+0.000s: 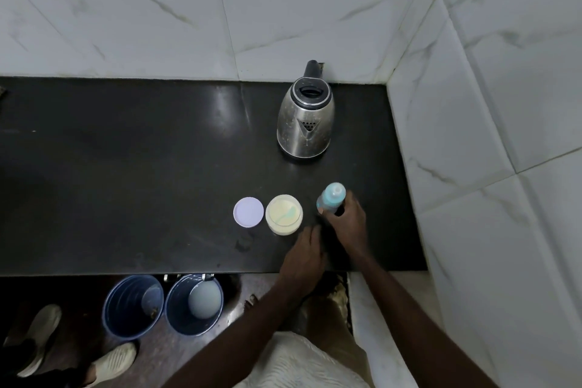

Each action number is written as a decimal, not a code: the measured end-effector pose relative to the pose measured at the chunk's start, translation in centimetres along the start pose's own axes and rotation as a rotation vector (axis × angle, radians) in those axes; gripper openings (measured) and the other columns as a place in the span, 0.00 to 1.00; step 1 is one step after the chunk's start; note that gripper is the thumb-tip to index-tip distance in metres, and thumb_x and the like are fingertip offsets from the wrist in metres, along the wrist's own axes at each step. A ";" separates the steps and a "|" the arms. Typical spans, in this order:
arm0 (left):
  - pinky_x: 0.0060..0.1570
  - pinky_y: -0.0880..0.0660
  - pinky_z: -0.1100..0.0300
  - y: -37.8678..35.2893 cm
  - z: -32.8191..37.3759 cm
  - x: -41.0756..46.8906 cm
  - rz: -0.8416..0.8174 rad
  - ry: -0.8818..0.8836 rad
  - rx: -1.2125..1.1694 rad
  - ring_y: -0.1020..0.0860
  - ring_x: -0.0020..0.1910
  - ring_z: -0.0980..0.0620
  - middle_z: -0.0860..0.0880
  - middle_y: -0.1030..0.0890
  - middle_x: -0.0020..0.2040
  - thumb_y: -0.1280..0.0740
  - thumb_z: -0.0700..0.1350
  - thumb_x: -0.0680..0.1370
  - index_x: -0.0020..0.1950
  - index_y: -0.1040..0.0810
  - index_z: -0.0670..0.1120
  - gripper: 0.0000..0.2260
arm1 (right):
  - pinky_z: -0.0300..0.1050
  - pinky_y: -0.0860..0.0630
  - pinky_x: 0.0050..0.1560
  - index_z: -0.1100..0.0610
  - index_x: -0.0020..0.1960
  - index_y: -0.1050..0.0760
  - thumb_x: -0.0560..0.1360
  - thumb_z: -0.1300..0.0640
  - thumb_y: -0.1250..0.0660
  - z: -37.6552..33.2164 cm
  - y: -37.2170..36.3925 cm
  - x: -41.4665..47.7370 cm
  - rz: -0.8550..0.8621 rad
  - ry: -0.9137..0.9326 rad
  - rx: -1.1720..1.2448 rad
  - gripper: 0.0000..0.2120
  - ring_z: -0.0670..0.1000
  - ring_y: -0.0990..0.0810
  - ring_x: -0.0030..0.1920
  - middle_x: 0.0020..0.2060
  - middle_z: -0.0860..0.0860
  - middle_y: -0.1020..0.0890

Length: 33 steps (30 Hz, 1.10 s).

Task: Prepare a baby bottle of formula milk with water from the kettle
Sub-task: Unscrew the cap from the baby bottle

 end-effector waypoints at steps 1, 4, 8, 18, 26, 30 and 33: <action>0.61 0.22 0.52 0.0 0.2 0.3 0.022 0.041 -0.081 0.25 0.66 0.48 0.46 0.29 0.71 0.38 0.48 0.83 0.79 0.37 0.46 0.25 | 0.50 0.23 0.59 0.53 0.60 0.23 0.69 0.54 0.19 0.3 0.1 -0.6 -0.005 0.001 -0.003 0.23 0.52 0.19 0.58 0.56 0.50 0.17; 0.62 0.22 0.51 0.2 1.1 1.3 0.072 0.090 -0.211 0.26 0.68 0.50 0.50 0.32 0.72 0.35 0.46 0.80 0.78 0.40 0.49 0.28 | 0.51 0.22 0.61 0.52 0.62 0.24 0.71 0.53 0.21 0.7 0.5 -1.9 -0.040 -0.001 0.017 0.23 0.51 0.19 0.59 0.56 0.48 0.18; 0.62 0.24 0.55 1.2 2.2 2.0 0.153 0.122 -0.339 0.28 0.70 0.54 0.54 0.31 0.72 0.35 0.47 0.81 0.77 0.40 0.53 0.26 | 0.51 0.25 0.69 0.53 0.70 0.26 0.72 0.60 0.23 -0.1 1.6 -3.2 -0.072 0.084 0.028 0.27 0.49 0.21 0.66 0.63 0.47 0.21; 0.59 0.22 0.44 2.9 3.3 5.2 0.384 0.129 -0.553 0.19 0.56 0.50 0.50 0.18 0.56 0.35 0.50 0.82 0.61 0.22 0.47 0.11 | 0.52 0.23 0.49 0.53 0.62 0.24 0.79 0.34 0.40 -6.8 3.6 -3.5 0.164 0.352 -0.686 0.24 0.55 0.21 0.54 0.54 0.51 0.22; 0.47 0.29 0.64 4.2 4.0 6.1 0.380 0.137 -0.299 0.19 0.47 0.55 0.47 0.15 0.48 0.30 0.42 0.79 0.55 0.19 0.43 0.07 | 0.54 0.21 0.44 0.54 0.62 0.28 0.82 0.35 0.40 -7.1 3.0 -2.0 -0.080 0.447 -0.803 0.23 0.58 0.16 0.50 0.54 0.54 0.19; 0.53 0.23 0.59 3.6 3.3 6.0 0.382 0.138 -0.461 0.21 0.50 0.62 0.53 0.16 0.50 0.24 0.42 0.77 0.56 0.19 0.47 0.10 | 0.57 0.20 0.50 0.52 0.67 0.29 0.82 0.37 0.38 -7.3 3.3 -1.1 -0.340 0.576 -0.878 0.23 0.56 0.23 0.59 0.61 0.51 0.25; 0.52 0.22 0.60 3.2 2.6 5.7 0.372 0.180 -0.536 0.18 0.50 0.58 0.54 0.15 0.51 0.22 0.45 0.75 0.57 0.19 0.50 0.13 | 0.58 0.20 0.52 0.49 0.72 0.32 0.82 0.43 0.36 -8.1 3.7 -0.9 -0.477 0.652 -0.922 0.22 0.54 0.28 0.62 0.64 0.50 0.29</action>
Point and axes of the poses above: each hand's wrist, its own x-axis towards the middle knuckle, its own y-axis out of the back of the hand, z = x × y, the point moved 7 cm from there along x, towards the middle knuckle
